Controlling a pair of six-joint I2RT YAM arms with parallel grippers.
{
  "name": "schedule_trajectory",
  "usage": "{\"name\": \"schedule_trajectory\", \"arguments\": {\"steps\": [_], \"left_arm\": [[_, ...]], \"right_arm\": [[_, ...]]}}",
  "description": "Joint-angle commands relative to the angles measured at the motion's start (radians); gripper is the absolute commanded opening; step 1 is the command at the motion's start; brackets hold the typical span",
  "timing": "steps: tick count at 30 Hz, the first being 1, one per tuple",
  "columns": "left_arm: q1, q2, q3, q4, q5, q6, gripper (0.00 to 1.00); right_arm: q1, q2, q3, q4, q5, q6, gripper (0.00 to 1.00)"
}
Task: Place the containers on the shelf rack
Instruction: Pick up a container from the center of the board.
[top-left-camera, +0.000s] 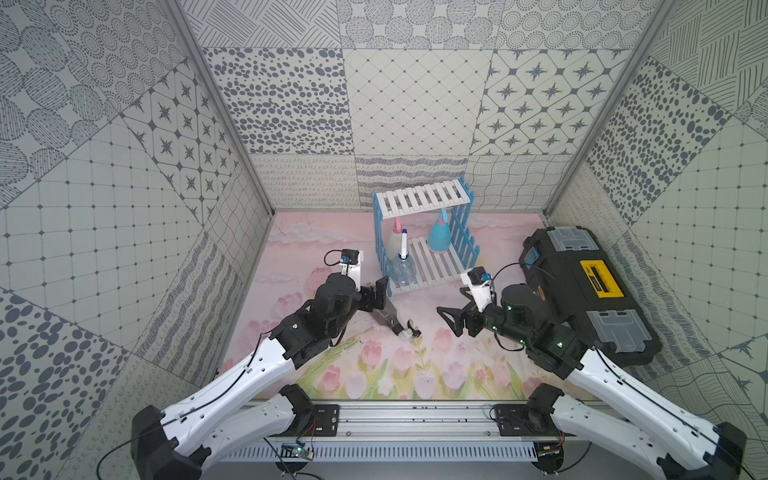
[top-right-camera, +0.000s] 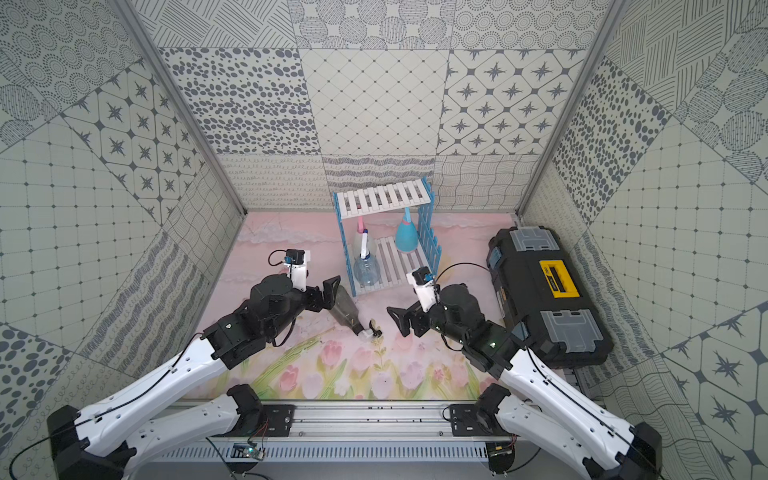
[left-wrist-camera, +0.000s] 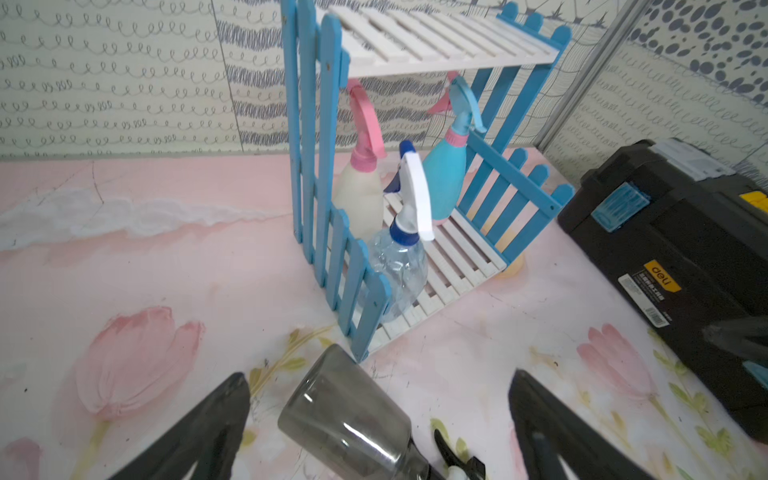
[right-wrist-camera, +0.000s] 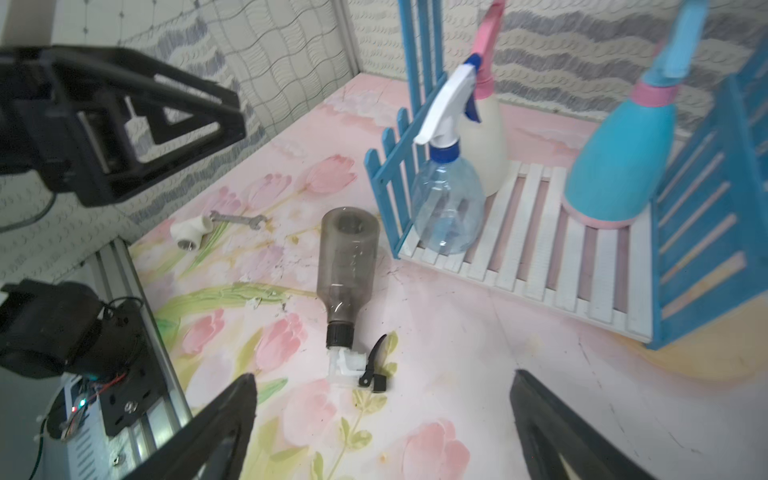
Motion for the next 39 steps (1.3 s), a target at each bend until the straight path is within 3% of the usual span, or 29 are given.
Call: {"name": "schedule_trajectory", "arguments": {"steps": [1,5,9,17,24,33,39], "left_arm": [[0.131,-0.054,-0.078,-0.130,0.290,-0.057,0.99],[0.213,-0.096,-0.114,-0.138,0.432,-0.010,0.99],[0.229,-0.109,-0.113,-0.185,0.440,0.071,0.99],[0.229,-0.099,-0.118,-0.182,0.418,0.061,0.99],[0.229,-0.084,-0.108,-0.198,0.415,0.060,0.99],[0.229,-0.089,-0.105,-0.216,0.396,0.061,0.99],[0.229,-0.081,-0.088,-0.231,0.397,0.078,0.99]], "right_arm": [[0.121,0.113,0.042,0.028,0.178,-0.108,0.97],[0.266,0.276,0.048,0.081,0.322,-0.191,0.97],[0.341,0.422,0.040,0.168,0.451,-0.247,0.97],[0.342,0.648,0.055,0.334,0.495,-0.256,0.91],[0.323,0.810,0.093,0.422,0.456,-0.260,0.87],[0.262,0.913,0.137,0.488,0.409,-0.304,0.67],[0.254,0.924,0.131,0.494,0.395,-0.345,0.43]]}}
